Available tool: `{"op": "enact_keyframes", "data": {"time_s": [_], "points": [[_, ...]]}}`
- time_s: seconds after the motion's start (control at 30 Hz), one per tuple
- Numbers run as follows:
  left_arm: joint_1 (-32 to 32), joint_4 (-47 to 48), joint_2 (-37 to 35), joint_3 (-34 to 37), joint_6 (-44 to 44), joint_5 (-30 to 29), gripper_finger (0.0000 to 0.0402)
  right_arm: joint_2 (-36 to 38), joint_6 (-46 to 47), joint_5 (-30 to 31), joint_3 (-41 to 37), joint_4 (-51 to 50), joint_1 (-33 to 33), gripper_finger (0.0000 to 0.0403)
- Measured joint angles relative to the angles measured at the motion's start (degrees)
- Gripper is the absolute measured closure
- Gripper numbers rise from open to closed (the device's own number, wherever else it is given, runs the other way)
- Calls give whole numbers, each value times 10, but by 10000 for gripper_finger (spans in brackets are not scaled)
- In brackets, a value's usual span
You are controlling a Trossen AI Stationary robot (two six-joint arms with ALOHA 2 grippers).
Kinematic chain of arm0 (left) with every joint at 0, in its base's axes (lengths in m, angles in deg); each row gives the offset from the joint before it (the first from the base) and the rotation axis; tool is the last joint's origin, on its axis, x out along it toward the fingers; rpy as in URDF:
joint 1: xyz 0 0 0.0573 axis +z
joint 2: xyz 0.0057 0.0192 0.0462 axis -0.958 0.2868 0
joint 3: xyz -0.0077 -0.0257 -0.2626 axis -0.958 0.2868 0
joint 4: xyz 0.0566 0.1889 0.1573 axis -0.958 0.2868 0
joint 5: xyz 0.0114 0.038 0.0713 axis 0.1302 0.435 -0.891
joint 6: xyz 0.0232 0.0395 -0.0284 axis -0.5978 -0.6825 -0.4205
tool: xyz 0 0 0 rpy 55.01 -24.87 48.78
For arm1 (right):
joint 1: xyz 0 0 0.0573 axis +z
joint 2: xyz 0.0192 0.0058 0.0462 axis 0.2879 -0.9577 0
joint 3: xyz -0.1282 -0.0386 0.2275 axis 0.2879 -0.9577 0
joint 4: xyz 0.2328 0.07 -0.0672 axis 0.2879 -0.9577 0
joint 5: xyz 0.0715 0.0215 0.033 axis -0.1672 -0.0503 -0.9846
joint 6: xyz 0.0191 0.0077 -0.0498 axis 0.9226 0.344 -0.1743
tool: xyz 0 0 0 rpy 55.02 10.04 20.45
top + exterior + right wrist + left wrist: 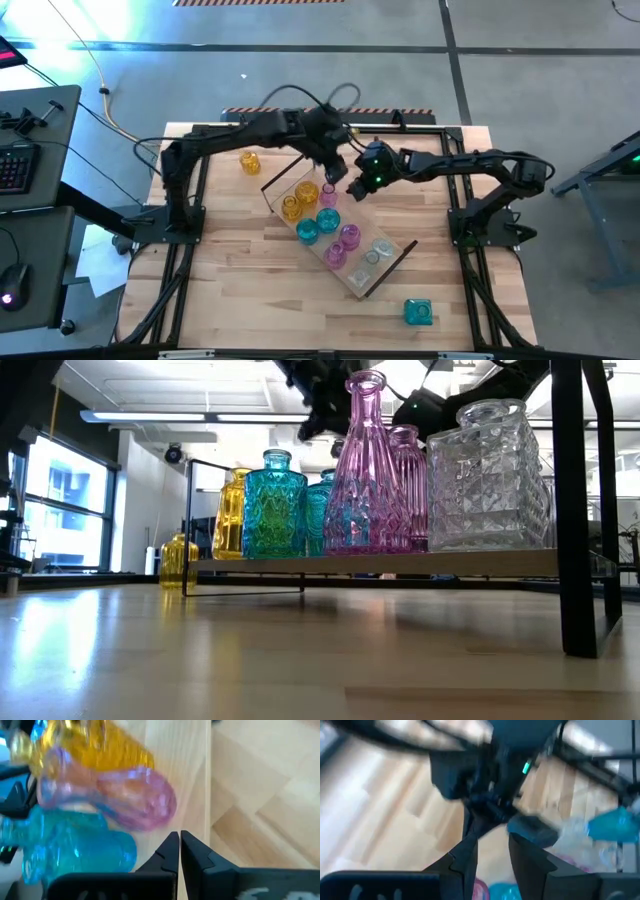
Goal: Sort vases onto shelf
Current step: Adjust the pink crystal vases
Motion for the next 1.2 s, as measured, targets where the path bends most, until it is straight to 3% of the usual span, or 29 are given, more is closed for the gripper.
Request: {"op": "enact_keyframes", "data": {"time_s": [0.3, 0.6, 0.73, 0.87, 1.03, 1.2], "points": [[11, 11, -107, 0, 0, -116, 298, 74, -33, -1, 0, 25, -7, 403], [3, 38, -194, 0, 8, -165, 298, 140, -73, -1, 0, 24, -7, 403], [-13, 75, -235, 0, 19, -229, 298, 140, -24, -1, 0, 30, -6, 403], [-30, 131, -275, 0, 38, -309, 298, 140, -32, -8, 10, 38, 3, 403], [-45, 217, -317, 0, 82, -347, 298, 118, -103, -16, 98, -70, 21, 403], [-63, 267, -348, 0, 97, -348, 298, 56, -215, -9, 257, -234, 43, 403]]}}
